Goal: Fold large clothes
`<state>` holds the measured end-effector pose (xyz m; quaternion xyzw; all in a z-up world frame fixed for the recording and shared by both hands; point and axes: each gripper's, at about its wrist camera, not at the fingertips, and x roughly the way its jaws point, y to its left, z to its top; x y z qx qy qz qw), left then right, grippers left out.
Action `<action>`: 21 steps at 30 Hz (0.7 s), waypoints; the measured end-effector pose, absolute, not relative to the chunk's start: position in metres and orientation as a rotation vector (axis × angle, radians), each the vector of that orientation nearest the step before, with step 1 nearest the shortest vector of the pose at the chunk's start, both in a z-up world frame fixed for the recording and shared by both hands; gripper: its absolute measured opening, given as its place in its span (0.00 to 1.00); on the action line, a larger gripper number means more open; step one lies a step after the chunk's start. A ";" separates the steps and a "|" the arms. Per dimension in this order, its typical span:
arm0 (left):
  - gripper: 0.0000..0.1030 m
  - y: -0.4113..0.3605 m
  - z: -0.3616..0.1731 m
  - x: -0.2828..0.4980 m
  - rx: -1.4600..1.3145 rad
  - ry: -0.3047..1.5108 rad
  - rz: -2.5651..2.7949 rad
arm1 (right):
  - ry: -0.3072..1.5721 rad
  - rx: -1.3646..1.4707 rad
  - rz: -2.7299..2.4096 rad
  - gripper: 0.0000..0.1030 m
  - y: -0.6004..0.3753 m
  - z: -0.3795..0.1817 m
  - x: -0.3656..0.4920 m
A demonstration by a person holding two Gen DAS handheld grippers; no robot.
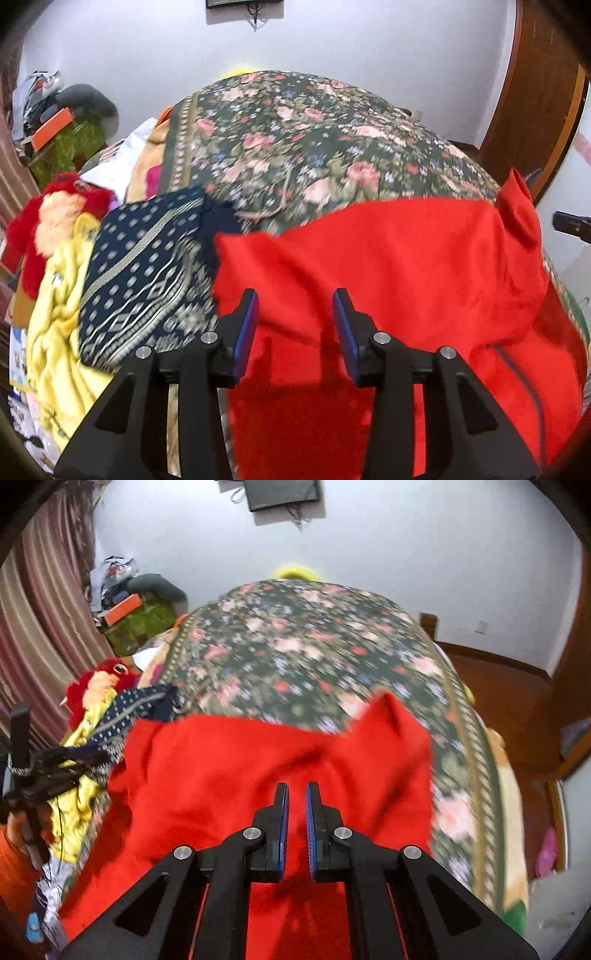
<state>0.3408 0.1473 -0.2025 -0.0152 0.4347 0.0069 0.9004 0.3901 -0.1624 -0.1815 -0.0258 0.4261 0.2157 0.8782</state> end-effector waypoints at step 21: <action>0.44 0.173 -0.303 0.377 0.066 1.071 0.190 | 0.932 -0.275 0.077 0.86 -0.232 -0.268 0.445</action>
